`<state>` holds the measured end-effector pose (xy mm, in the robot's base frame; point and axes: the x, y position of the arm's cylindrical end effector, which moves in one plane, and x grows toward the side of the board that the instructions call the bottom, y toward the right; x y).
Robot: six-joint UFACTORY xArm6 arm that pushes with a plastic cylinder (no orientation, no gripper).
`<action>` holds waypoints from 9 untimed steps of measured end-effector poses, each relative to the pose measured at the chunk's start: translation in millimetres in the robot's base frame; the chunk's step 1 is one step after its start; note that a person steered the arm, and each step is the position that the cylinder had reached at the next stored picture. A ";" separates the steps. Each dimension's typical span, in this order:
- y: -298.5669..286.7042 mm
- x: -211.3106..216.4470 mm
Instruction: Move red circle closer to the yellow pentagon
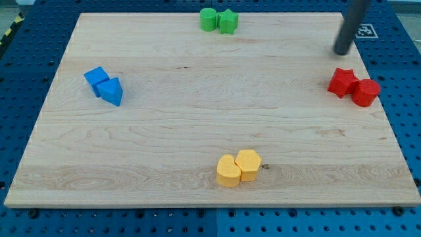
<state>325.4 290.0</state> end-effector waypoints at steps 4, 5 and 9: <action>0.6 123.5; -15.9 113.3; -90.1 136.4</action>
<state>461.8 199.9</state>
